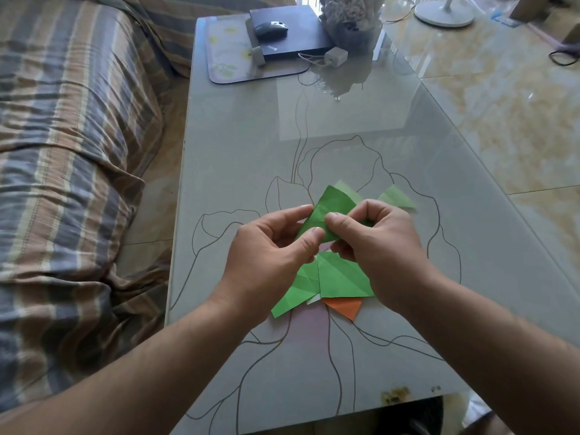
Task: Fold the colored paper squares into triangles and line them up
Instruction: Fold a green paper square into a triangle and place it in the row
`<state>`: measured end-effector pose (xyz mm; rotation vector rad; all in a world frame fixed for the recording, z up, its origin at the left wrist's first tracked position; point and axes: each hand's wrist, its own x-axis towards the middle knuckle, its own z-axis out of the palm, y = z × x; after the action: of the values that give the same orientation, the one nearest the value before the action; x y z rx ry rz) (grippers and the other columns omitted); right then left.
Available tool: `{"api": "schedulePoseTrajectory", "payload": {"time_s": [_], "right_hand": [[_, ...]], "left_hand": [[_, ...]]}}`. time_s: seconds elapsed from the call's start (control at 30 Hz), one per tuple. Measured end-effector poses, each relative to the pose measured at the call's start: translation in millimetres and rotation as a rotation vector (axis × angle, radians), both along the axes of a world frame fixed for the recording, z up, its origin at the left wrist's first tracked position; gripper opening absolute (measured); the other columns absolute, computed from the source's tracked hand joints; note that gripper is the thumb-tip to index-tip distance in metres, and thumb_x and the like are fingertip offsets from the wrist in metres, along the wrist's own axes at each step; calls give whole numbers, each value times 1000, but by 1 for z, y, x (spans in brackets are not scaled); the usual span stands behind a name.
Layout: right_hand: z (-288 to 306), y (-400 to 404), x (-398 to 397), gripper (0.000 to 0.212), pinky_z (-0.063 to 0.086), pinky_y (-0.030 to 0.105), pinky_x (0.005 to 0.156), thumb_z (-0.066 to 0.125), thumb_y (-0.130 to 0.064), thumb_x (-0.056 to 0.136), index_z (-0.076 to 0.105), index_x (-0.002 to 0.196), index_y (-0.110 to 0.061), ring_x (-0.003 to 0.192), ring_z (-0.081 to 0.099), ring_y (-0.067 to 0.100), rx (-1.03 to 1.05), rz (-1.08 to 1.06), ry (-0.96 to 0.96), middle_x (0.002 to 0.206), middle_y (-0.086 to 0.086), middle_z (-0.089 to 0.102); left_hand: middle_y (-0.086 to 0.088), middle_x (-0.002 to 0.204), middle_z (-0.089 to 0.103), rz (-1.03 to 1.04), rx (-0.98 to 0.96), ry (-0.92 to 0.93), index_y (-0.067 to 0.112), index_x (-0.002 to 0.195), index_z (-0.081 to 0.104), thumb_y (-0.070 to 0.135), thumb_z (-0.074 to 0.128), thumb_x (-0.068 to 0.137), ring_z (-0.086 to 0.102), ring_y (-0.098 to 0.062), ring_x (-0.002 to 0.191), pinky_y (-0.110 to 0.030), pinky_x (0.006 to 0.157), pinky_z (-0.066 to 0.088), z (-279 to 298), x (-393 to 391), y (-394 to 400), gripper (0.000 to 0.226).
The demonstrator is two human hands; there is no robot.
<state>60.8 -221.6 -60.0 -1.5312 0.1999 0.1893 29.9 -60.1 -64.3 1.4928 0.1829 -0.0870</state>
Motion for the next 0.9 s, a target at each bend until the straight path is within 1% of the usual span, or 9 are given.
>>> {"api": "schedulePoseTrajectory", "payload": {"time_s": [0.17,0.23,0.3,0.33,0.43,0.5,0.67,0.8,0.9], "right_hand": [[-4,-3,2,30,49,39,67,85,-25,84,60,70,-21,68,63,24,-75,27,31,69,4,67],[-1,-9,7,20,52,37,70,86,-28,83,66,86,-25,79,67,21,-171,62,17,92,-1,72],[7,-20,15,29,56,31,71,84,-26,84,67,106,-32,88,71,16,-270,117,-4,111,-5,69],[12,-26,19,34,59,32,75,84,-25,84,67,112,-34,91,72,16,-306,176,-8,113,-6,70],[23,-37,23,37,58,39,88,85,-24,81,71,115,-25,95,76,21,-261,433,73,105,1,78],[24,-38,22,37,58,38,86,86,-21,77,73,111,-16,91,77,22,-235,507,122,99,7,79],[18,-35,17,27,57,37,79,83,-5,83,73,107,-13,85,77,27,-221,469,154,93,13,79],[18,-34,17,27,59,42,83,82,-5,84,73,109,-14,86,76,29,-161,404,174,94,14,79],[18,-33,17,28,59,41,81,81,-4,84,73,110,-13,84,76,30,-146,381,148,91,15,78]], "left_hand": [[-3,85,76,24,-34,87,21,118,74,13,78,90,67,-15,73,-29,72,57,-4,4,1,30],[-5,86,74,-9,-25,109,20,114,76,9,76,91,68,-16,75,-30,73,58,-3,7,6,25],[-10,88,71,-76,-16,126,16,112,77,4,73,92,71,-22,81,-35,80,63,-2,8,11,23],[-11,88,69,-125,-14,137,14,111,77,2,72,92,72,-24,83,-37,83,64,0,8,13,23],[-11,87,69,-260,-42,173,11,111,76,0,70,93,72,-22,80,-36,80,64,7,5,16,22],[-12,89,70,-277,-46,199,14,116,74,1,71,92,71,-24,79,-35,79,63,10,4,16,27],[-9,85,74,-234,-34,236,21,128,66,2,75,89,70,-22,76,-31,72,60,7,4,15,44],[-7,80,74,-146,-254,348,23,132,59,-1,75,86,73,-22,77,-32,72,62,3,4,9,55],[-17,95,74,-67,-268,391,20,132,59,-1,76,85,75,-25,79,-32,69,63,2,5,8,55]]}}
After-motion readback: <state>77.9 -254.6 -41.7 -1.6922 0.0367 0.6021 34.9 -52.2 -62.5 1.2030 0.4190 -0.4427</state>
